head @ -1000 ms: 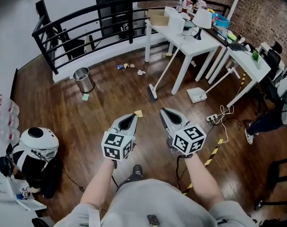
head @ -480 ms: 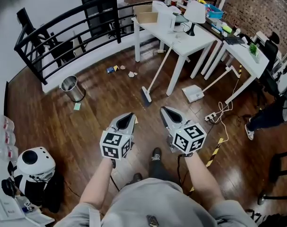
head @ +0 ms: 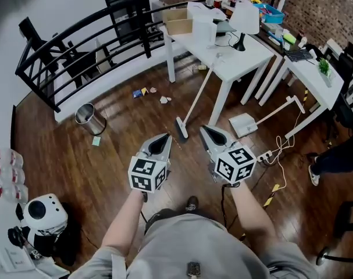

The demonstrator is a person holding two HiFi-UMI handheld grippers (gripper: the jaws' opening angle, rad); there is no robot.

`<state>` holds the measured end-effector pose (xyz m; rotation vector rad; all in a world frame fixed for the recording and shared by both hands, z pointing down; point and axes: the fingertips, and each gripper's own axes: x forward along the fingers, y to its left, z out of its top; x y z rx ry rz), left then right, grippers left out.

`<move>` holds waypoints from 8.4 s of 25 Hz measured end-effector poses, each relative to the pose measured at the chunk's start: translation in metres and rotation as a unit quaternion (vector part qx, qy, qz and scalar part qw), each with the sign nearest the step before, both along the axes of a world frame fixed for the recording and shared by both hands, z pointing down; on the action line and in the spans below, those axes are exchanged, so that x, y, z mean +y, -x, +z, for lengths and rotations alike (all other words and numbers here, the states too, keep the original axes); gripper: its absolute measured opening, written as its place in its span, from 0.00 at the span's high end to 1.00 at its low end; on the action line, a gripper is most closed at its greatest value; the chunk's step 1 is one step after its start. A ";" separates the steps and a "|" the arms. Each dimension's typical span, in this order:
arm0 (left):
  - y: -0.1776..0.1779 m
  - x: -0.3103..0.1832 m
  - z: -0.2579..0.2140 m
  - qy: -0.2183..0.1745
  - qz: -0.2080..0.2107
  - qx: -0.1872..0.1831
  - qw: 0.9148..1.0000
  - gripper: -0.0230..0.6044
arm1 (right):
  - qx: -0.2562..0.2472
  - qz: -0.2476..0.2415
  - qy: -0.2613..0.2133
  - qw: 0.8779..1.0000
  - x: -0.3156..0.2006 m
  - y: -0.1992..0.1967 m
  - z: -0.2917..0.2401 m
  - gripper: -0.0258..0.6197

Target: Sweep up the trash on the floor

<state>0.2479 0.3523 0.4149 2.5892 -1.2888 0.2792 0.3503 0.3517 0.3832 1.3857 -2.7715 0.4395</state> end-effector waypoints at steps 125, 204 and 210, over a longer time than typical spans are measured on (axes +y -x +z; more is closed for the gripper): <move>-0.133 -0.334 0.181 0.198 0.048 0.000 0.979 0.95 | 0.313 -0.104 0.317 0.889 -0.325 -0.164 0.210 0.81; 0.111 -0.250 0.173 0.205 -0.476 0.025 0.855 0.95 | 0.451 -0.460 0.123 0.755 -0.514 0.087 0.204 0.81; 0.125 -0.263 0.173 0.210 -0.466 0.017 0.860 0.95 | 0.413 -0.465 0.142 0.770 -0.513 0.097 0.188 0.81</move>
